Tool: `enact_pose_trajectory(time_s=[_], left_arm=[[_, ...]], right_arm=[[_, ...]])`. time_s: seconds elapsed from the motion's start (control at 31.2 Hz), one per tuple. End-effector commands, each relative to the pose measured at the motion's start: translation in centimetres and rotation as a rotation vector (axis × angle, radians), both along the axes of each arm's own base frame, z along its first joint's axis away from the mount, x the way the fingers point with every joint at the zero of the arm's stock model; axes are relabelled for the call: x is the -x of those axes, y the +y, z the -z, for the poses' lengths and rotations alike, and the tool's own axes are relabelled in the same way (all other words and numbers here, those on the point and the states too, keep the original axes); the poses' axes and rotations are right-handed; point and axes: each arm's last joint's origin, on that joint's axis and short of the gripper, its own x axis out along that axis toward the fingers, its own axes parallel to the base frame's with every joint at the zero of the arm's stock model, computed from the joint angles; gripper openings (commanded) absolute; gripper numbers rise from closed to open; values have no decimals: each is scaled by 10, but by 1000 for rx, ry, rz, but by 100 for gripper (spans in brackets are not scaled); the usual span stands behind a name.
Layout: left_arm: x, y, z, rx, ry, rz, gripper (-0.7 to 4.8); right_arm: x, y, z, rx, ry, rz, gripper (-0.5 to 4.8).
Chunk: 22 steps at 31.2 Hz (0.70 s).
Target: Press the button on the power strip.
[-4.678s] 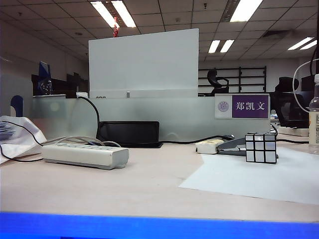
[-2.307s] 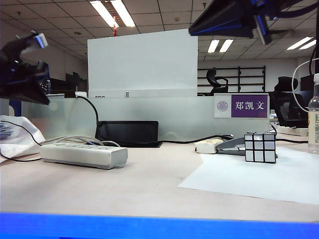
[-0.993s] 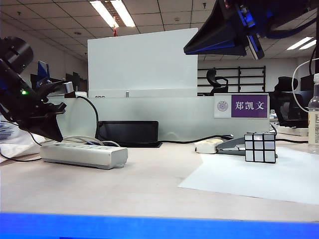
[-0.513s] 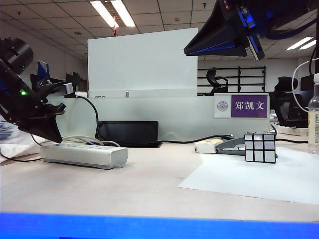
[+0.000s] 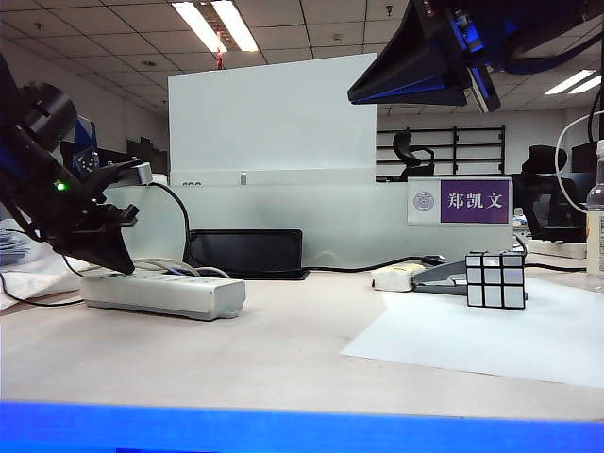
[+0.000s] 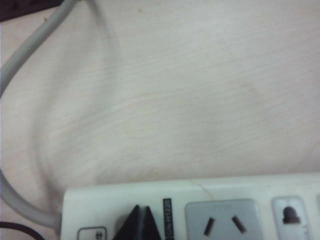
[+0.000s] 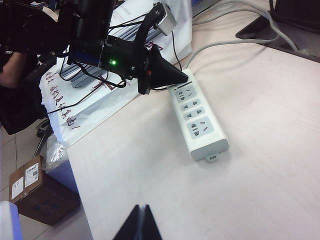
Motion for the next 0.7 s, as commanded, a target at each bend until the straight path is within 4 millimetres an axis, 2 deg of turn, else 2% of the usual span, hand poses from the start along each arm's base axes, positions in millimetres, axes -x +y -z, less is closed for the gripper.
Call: enact_pose_trajectory(time_s=[0.03, 0.22, 0.42, 0.7], left_arm=[[11, 1, 23, -52, 161, -10, -5], [16, 1, 24, -60, 206, -2, -5], [23, 11, 7, -78, 207, -15, -5], [21, 15, 4, -65, 181, -23, -5]], right_arm=[[0, 1, -4, -8, -26, -6, 0], [0, 1, -4, -9, -27, -7, 0], [-1, 1, -5, -16, -43, -5, 0], [-1, 1, -6, -18, -47, -5, 0]])
